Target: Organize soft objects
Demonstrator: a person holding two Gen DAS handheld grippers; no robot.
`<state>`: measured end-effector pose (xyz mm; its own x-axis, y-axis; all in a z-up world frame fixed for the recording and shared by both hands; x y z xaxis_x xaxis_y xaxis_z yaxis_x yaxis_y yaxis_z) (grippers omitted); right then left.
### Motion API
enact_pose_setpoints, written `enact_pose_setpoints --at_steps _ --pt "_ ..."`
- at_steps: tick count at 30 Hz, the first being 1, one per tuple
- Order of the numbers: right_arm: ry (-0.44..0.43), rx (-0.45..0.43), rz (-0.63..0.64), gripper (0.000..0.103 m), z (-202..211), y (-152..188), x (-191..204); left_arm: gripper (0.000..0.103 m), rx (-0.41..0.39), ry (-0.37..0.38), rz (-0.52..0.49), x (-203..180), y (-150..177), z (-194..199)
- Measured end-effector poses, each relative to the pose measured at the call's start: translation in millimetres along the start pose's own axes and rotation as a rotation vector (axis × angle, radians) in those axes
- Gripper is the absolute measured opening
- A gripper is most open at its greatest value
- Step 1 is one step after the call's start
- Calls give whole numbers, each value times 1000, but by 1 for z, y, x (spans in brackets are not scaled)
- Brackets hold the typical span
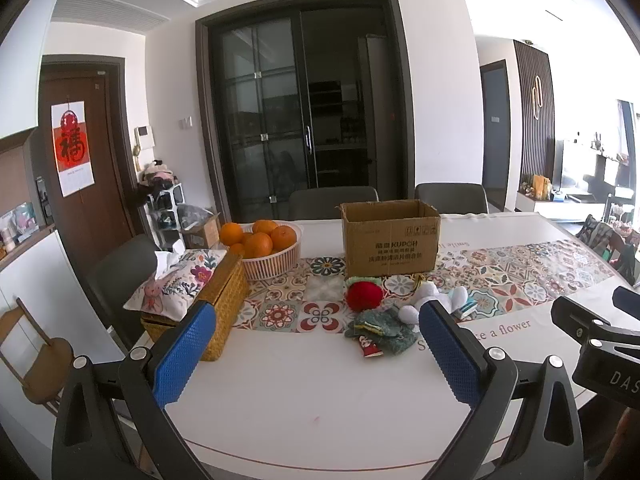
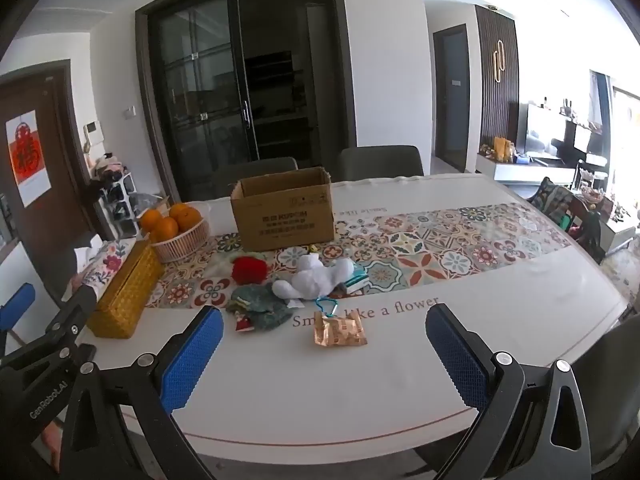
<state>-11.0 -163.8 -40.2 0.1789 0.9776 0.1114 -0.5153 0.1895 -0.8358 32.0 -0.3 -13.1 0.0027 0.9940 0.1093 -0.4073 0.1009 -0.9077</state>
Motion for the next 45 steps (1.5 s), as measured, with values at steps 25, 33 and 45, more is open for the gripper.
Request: enact_pose_setpoints --at_steps 25,33,45 --pt "-8 -3 4 103 -7 -1 4 103 -2 6 0 -1 1 -5" --pt "-8 -3 5 103 -7 -2 4 103 0 7 1 0 -2 -8" --pt "-16 -1 6 103 -9 -4 4 103 3 10 0 0 -4 -9"
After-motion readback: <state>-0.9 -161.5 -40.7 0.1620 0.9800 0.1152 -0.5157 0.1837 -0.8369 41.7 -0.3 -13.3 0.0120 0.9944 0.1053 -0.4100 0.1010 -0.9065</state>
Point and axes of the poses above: each gripper's, at about its wrist camera, not at the fingertips, and z roughly against the way its jaws point, x to its left, y to its underside, the point moved 4 cm from there along -z, roughly the way its jaws point, and after that the axes turned 3 degrees about -y, right-handed, at the moved point
